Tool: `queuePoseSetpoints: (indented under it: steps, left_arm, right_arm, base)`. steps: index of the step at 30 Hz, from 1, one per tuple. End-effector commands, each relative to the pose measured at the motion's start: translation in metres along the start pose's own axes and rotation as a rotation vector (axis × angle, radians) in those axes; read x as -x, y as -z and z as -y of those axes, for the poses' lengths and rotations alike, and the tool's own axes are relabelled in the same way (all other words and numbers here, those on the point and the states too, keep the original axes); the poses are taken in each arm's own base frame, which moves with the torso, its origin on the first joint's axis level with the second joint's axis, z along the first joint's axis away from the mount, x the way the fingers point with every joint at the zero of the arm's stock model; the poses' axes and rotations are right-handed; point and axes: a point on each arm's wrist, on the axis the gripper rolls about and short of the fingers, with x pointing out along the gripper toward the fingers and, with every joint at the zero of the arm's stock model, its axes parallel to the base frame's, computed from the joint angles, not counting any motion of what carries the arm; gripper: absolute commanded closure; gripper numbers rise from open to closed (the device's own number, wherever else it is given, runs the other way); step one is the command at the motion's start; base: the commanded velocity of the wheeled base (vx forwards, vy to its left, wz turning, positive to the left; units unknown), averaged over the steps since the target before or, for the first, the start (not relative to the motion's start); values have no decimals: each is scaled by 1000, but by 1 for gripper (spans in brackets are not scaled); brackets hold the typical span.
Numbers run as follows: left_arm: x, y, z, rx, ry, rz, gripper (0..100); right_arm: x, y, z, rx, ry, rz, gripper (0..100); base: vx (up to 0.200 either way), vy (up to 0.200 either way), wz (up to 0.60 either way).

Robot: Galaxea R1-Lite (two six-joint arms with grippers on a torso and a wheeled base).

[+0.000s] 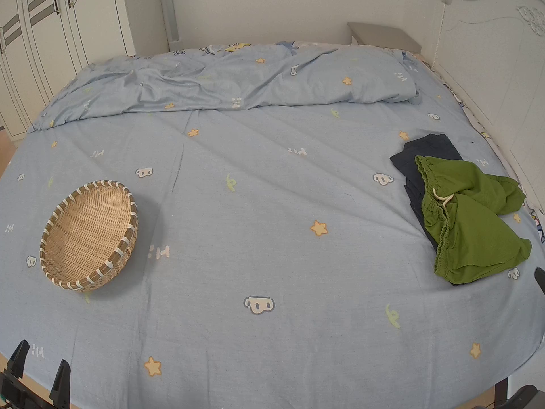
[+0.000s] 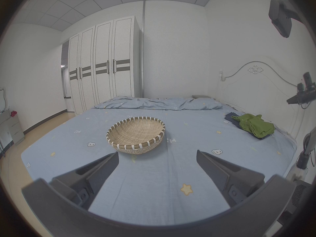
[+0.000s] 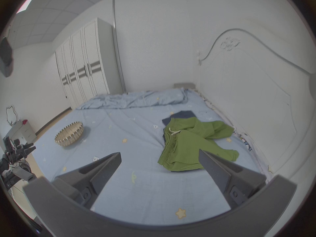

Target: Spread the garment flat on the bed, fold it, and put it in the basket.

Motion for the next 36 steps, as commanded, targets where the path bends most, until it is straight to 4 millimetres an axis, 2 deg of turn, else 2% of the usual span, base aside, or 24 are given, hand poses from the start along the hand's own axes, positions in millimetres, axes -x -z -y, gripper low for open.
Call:
queuePoseSetpoints:
  steps: [1, 3, 4, 5, 9, 10, 11, 13, 14, 15, 16, 17, 19, 21, 29, 36]
  left_arm:
    - [0, 5, 0, 0, 0, -5, 0]
    - [0, 5, 0, 0, 0, -5, 0]
    - [0, 5, 0, 0, 0, -5, 0]
    - [0, 5, 0, 0, 0, -5, 0]
    - [0, 5, 0, 0, 0, -5, 0]
    - [0, 5, 0, 0, 0, -5, 0]
    - [0, 5, 0, 0, 0, -5, 0]
    - [0, 5, 0, 0, 0, -5, 0]
    - [0, 5, 0, 0, 0, -6, 0]
    - [0, 5, 0, 0, 0, -5, 0]
    - [0, 5, 0, 0, 0, -6, 0]
    - [0, 5, 0, 0, 0, -6, 0]
    - [0, 5, 0, 0, -2, -5, 0]
    - [0, 5, 0, 0, 0, -5, 0]
    - [0, 5, 0, 0, -2, -5, 0]
    - [0, 5, 0, 0, 0, -6, 0]
  right_arm:
    - [-95, -40, -2, 43, -25, -262, 0]
    - [-124, -42, -2, 45, -26, -335, 0]
    - [-124, -42, -2, 45, -26, -335, 0]
    - [-153, -45, -1, 42, -17, -372, 0]
    - [-204, -54, 3, 38, 4, -356, 0]
    - [-204, -54, 3, 38, 4, -356, 0]
    - [-231, -55, 4, 36, 6, -368, 0]
    - [-251, -56, 3, 37, 6, -377, 0]
    - [-261, -54, 4, 38, 10, -387, 0]
    - [-263, -54, 4, 38, 12, -388, 0]
    - [-283, -49, 4, 43, 32, -410, 0]
    - [-288, -48, 5, 44, 40, -413, 0]
    - [-311, -36, 9, 46, 75, -443, 0]
    - [-323, -27, 12, 44, 82, -458, 0]
    - [-343, -15, 13, 48, 92, -461, 0]
    - [-344, -10, 12, 51, 93, -478, 0]
  base:
    - [0, 0, 0]
    - [0, 0, 0]
    - [0, 0, 0]
    - [0, 0, 0]
    - [0, 0, 0]
    - [0, 0, 0]
    - [0, 0, 0]
    - [0, 0, 0]
    - [0, 0, 0]
    - [0, 0, 0]
    - [0, 0, 0]
    - [0, 0, 0]
    - [0, 0, 0]
    - [0, 0, 0]
    - [0, 0, 0]
    - [0, 0, 0]
